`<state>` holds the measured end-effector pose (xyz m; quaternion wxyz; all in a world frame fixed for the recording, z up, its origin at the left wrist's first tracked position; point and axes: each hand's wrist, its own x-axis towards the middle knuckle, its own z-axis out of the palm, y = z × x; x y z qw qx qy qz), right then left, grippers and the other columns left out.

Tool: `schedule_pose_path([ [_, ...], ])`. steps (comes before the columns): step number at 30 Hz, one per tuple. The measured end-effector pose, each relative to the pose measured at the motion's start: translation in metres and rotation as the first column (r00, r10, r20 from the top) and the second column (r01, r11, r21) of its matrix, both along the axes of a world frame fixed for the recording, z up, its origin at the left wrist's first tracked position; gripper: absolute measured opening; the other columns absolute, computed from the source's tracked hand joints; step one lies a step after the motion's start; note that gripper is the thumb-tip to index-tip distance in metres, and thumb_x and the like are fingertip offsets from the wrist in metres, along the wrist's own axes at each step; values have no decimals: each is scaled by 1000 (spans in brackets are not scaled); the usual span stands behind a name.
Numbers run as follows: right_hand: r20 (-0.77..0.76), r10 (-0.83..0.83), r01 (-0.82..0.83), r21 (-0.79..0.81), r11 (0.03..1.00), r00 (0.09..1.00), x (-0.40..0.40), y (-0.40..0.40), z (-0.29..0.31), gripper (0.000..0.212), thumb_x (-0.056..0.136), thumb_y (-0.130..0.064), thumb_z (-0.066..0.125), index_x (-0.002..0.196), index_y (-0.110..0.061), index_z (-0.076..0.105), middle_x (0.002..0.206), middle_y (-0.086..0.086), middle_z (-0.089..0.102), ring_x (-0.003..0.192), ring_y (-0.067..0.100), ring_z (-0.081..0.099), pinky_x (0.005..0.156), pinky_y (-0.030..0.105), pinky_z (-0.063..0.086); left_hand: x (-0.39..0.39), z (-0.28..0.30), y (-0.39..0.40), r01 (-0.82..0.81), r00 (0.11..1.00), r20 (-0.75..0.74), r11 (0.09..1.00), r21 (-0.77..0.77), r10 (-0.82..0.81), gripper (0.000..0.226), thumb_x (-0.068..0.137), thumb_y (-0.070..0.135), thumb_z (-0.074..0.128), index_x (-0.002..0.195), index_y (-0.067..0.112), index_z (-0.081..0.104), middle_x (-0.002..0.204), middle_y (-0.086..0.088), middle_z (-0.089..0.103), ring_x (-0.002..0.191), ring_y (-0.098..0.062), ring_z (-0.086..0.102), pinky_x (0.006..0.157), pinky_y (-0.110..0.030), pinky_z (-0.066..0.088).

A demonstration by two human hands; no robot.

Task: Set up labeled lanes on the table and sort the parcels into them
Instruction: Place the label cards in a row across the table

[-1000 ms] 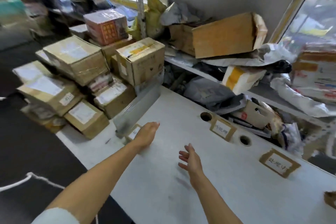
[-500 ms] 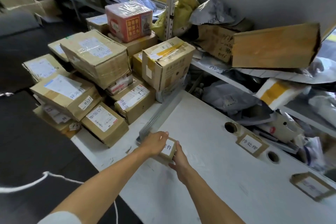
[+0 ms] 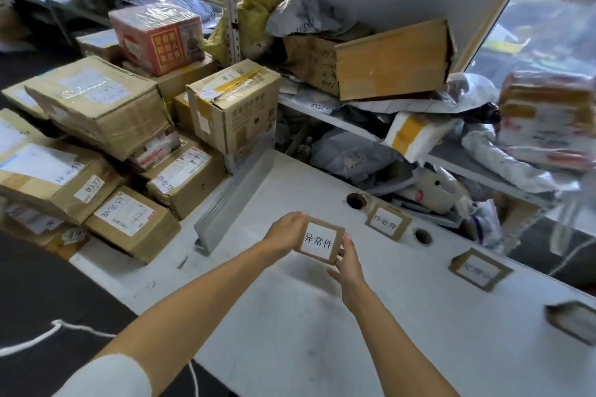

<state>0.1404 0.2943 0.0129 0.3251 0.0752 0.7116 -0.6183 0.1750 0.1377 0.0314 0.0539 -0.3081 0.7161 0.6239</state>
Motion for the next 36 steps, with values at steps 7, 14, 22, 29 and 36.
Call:
schedule_pose_path([
  [7,-97,-126,122,-44,992,987,-23,137,27,35,112,-48,22,106,-37,55,110,-11,63,121,20,54,113,46,36,-41,22,135,57,996,-76,994,90,-50,44,107,44,30,119,17,62,112,-7,71,105,-19,67,98,-45,56],
  [14,-201,-259,271,38,962,945,-45,277,5,91,75,-91,33,141,-34,56,148,2,50,138,22,45,122,53,30,-59,33,282,116,986,-141,973,200,-89,46,110,40,30,119,11,64,109,-4,72,99,-13,67,75,-26,54],
  [22,-174,-330,321,-82,944,928,-29,378,35,43,111,-50,24,124,-25,56,120,4,61,122,22,49,115,49,32,-53,47,386,215,967,-179,958,188,-182,48,111,37,25,125,11,62,115,-7,69,95,-8,63,83,-28,53],
  [29,-177,-404,388,-121,914,897,-2,432,40,42,110,-53,23,131,-29,52,132,7,58,130,24,47,115,51,34,-38,52,440,280,949,-205,937,209,-238,44,111,37,29,128,9,58,102,2,67,90,-3,60,79,-26,51],
  [36,-179,-418,413,-62,908,891,24,496,42,51,110,-53,18,141,-27,49,139,7,57,140,30,44,118,54,34,-16,55,505,352,927,-207,916,193,-313,46,112,35,21,126,9,57,112,-4,65,103,-13,58,80,-27,51],
])
